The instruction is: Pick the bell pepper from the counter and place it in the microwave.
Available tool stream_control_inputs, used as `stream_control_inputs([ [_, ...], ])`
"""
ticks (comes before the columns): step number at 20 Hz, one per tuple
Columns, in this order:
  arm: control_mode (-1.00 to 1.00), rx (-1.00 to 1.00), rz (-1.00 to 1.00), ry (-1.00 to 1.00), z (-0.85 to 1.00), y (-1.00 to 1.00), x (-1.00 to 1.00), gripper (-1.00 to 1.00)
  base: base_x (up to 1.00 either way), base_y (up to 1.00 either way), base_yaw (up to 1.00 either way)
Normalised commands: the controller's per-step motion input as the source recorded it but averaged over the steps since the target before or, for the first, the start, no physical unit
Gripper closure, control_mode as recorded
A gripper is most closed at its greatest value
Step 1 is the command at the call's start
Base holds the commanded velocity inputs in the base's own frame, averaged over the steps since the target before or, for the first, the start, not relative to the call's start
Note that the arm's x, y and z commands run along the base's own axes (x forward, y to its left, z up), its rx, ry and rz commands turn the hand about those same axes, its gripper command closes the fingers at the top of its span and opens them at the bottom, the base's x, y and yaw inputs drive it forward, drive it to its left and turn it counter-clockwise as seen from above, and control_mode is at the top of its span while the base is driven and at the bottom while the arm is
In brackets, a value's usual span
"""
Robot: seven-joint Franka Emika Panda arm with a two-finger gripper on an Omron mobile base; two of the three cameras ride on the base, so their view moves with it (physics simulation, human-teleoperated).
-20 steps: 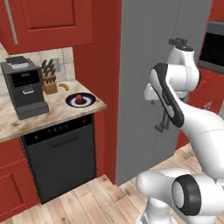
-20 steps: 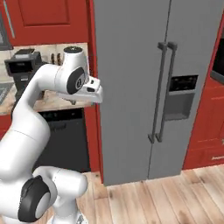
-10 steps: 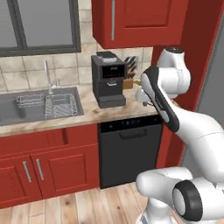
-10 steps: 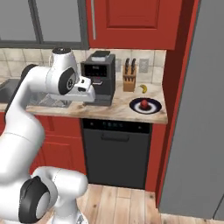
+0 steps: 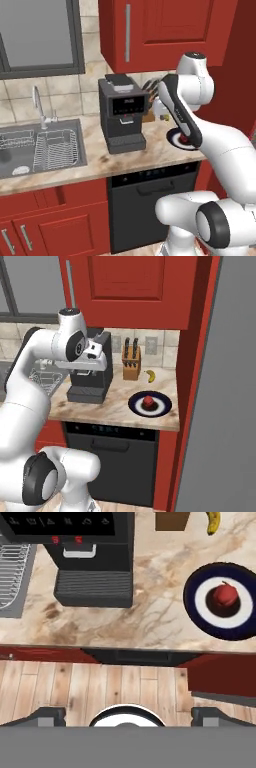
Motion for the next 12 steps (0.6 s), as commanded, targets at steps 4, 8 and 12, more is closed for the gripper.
stream_control_inputs([
  [4, 1.00, 0.00, 0.00, 0.00, 0.00, 0.00, 0.00, -1.00, 0.74, -0.31, 0.00],
  [8, 1.00, 0.00, 0.00, 0.00, 0.00, 0.00, 0.00, -1.00, 0.08, -0.10, 0.00],
  [12, 1.00, 0.00, 0.00, 0.00, 0.00, 0.00, 0.00, -1.00, -0.18, -0.21, 0.00],
])
